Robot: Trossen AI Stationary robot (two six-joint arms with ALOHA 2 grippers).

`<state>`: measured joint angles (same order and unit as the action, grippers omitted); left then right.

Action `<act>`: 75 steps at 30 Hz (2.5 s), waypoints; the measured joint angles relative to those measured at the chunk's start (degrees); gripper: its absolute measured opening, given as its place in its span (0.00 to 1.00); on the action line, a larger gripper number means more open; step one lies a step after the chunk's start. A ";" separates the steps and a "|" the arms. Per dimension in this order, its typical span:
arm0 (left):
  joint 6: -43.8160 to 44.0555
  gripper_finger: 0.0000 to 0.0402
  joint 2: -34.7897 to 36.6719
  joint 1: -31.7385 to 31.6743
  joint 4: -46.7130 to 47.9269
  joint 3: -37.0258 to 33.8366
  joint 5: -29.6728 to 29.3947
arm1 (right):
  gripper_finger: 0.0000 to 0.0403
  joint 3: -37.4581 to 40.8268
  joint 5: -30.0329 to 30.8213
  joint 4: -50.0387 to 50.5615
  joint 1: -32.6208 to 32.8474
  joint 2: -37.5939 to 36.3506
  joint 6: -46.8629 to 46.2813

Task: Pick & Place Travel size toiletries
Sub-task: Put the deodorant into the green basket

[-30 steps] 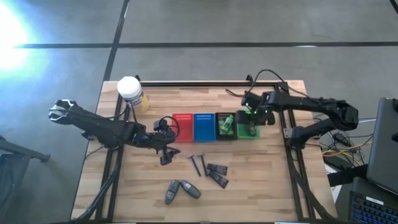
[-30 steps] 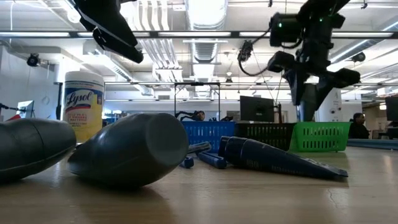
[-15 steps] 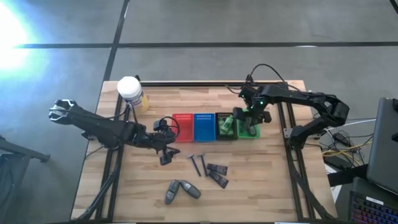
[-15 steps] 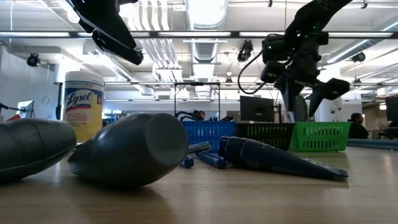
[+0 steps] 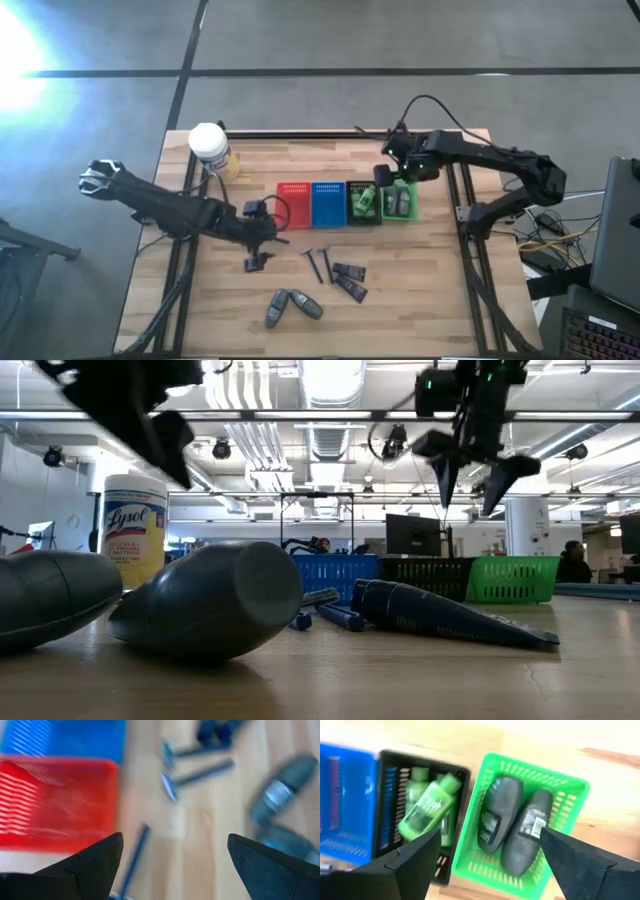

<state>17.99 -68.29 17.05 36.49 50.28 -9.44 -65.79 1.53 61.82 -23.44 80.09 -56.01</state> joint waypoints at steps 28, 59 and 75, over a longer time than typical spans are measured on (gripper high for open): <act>61.97 0.88 -32.24 21.32 9.43 22.91 4.34 | 0.83 8.71 14.44 3.64 38.09 -10.17 -19.49; 64.51 0.54 -46.95 26.15 11.27 29.94 -5.41 | 0.79 8.71 11.49 -8.68 38.12 -9.83 -16.87; 62.67 0.45 -47.13 25.89 11.56 29.58 -13.67 | 0.72 23.14 -0.01 -52.54 43.38 -7.31 -19.49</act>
<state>80.66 -115.42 42.94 48.05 79.87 -23.11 -42.65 1.52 9.28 19.94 72.78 -75.50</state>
